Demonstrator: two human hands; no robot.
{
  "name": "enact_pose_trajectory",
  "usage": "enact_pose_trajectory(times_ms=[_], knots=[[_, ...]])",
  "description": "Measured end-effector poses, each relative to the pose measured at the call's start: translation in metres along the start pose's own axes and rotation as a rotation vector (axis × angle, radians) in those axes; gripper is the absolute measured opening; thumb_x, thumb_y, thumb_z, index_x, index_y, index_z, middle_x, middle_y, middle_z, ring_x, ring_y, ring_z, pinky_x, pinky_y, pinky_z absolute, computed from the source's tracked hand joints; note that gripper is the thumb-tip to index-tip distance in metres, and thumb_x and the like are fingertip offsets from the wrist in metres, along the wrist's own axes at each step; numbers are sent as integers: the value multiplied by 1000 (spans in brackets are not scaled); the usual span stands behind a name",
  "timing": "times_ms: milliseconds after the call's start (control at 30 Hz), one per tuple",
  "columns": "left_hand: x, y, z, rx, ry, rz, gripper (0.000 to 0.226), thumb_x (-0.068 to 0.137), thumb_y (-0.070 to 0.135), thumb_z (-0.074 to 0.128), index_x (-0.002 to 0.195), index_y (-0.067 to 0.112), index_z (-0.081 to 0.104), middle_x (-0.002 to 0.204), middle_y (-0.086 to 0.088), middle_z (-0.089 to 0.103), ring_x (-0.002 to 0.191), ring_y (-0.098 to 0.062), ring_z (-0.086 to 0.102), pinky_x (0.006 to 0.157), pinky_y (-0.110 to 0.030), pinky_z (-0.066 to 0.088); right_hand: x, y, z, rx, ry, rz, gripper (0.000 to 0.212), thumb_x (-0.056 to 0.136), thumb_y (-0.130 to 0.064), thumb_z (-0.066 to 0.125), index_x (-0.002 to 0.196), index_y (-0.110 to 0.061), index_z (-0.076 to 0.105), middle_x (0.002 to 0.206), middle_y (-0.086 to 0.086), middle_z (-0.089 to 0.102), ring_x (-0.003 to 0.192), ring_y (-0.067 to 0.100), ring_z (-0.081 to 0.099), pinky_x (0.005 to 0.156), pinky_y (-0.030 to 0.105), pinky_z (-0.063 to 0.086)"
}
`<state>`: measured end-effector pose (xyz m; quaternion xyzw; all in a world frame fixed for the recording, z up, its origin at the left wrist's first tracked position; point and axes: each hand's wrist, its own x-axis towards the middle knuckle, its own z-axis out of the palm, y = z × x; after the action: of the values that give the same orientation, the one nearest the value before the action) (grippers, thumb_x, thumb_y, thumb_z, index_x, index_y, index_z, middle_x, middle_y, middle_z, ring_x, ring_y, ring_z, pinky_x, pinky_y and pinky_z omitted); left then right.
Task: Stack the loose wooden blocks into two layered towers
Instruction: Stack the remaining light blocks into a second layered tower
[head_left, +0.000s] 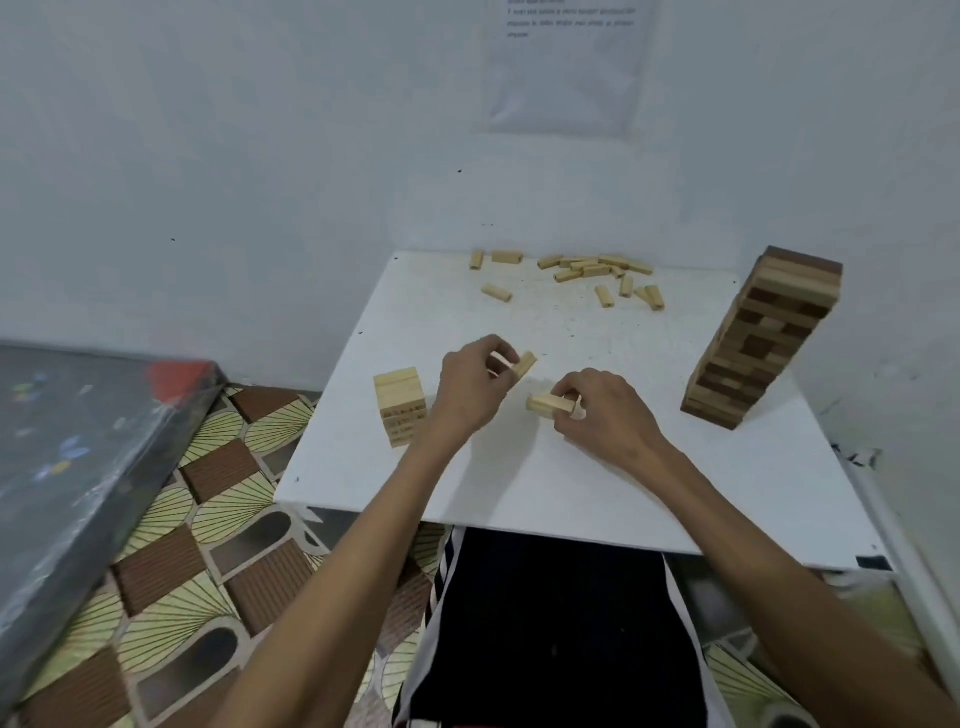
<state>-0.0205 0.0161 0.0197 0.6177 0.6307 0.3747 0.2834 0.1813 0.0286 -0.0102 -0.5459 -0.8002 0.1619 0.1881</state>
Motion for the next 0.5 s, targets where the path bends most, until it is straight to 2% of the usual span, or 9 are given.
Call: enact_pose_trajectory(times_ms=[200,367,500], knots=[[-22,-30,25,58,-74,-20,4,94,20,71,97,18,71,80,-3,73,75,-20,69,66,-28,55,-23,14,5,31,-55,-77,17,86,-21,69,103,-25,71,94,-8,67,87,15,56,74,37,50],[-17,-36,29,98,-95,43,14,94,29,72,94,16,74,87,2,72,78,-13,66,71,-24,52,-25,22,10,66,-16,-123,20,88,-26,75,108,-29,72,107,-12,57,98,7,47,75,19,39],[-12,-39,32,226,-84,83,10,95,18,68,97,13,77,94,1,67,85,-16,62,80,-29,49,-28,21,8,50,-76,-138,24,88,-29,75,113,-29,73,104,-11,57,98,10,48,80,29,46]])
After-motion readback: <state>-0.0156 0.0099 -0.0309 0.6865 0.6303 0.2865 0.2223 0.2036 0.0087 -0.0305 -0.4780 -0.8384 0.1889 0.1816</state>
